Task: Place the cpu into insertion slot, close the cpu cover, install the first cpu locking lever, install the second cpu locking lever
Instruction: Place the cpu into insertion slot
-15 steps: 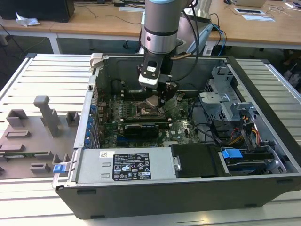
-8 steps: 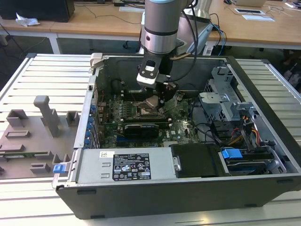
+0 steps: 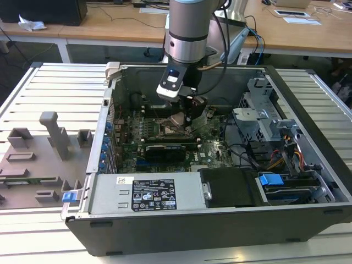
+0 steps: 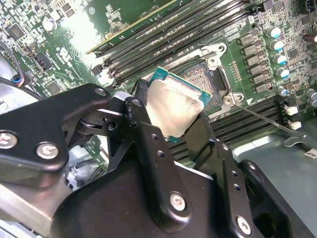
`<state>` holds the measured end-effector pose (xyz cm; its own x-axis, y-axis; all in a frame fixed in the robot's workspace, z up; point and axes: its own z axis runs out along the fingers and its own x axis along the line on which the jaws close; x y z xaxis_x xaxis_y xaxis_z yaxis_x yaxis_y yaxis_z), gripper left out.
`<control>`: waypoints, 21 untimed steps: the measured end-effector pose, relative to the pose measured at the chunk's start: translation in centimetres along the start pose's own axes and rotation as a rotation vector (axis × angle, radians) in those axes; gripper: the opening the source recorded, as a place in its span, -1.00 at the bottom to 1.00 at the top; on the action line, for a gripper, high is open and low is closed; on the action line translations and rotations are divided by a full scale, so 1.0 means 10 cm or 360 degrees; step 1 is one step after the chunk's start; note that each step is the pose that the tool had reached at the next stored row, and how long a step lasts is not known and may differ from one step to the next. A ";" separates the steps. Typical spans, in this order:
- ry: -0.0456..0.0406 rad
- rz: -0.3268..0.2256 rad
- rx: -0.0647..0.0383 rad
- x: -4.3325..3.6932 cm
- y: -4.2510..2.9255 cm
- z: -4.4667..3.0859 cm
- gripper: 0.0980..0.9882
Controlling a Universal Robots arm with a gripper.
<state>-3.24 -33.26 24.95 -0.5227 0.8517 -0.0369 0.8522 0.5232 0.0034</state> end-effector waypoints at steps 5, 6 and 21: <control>-0.0008 0.0075 0.0008 0.000 0.000 0.001 0.00; -0.0009 0.0091 0.0009 0.000 0.000 0.001 0.00; -0.0019 0.0298 0.0023 0.000 0.000 0.004 0.00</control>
<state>-3.24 -33.26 24.91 -0.3545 0.9338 -0.0489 0.9350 0.3548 -0.0027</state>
